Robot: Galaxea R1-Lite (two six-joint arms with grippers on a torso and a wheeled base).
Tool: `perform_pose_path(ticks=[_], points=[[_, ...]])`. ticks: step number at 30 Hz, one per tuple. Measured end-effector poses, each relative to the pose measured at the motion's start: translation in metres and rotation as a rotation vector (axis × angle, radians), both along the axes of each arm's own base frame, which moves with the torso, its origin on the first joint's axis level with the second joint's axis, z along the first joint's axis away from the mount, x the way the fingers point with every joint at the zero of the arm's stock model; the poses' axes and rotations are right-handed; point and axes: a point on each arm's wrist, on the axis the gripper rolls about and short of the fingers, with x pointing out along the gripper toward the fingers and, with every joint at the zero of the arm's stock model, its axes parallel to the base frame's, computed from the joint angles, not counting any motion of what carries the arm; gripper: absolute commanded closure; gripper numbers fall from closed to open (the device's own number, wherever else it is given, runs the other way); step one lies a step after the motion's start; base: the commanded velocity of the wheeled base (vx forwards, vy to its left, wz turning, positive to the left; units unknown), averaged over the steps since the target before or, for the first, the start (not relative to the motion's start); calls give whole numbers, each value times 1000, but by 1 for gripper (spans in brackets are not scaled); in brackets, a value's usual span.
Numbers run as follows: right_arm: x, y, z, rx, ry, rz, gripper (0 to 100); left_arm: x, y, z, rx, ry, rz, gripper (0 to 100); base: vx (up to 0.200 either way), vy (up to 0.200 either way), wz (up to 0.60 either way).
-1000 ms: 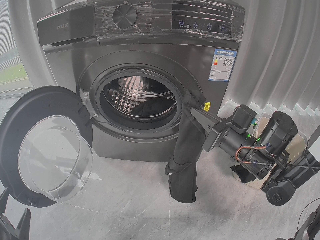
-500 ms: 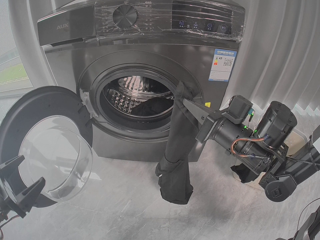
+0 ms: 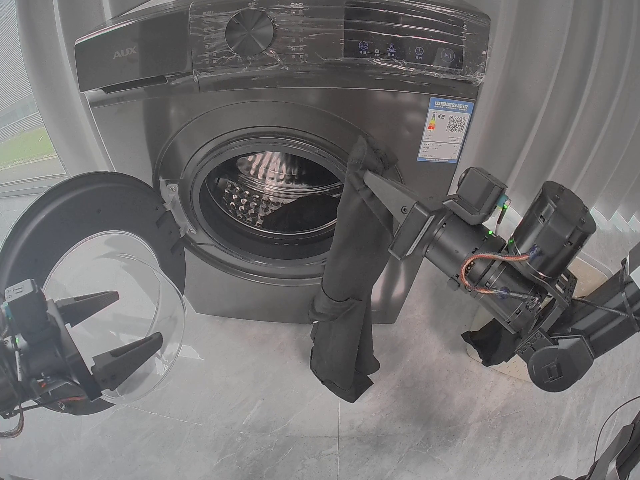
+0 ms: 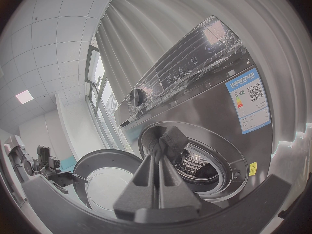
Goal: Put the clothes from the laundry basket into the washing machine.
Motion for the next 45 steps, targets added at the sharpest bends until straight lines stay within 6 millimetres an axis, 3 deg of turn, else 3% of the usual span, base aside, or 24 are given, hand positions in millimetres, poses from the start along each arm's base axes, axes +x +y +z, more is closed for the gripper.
perform_pose_path(ticks=[17, 28, 45], points=[[-3, 0, -1, 15, 11, -15, 100, 69, -41, -34, 36, 103, -96, 0, 0, 0, 0], [-10, -5, -3, 17, 32, -7, 100, 102, -73, -65, 60, 113, -133, 0, 0, 0, 0], [-17, -9, -3, 22, 29, -2, 100, 142, -111, -113, 36, -35, -263, 0, 0, 0, 0]])
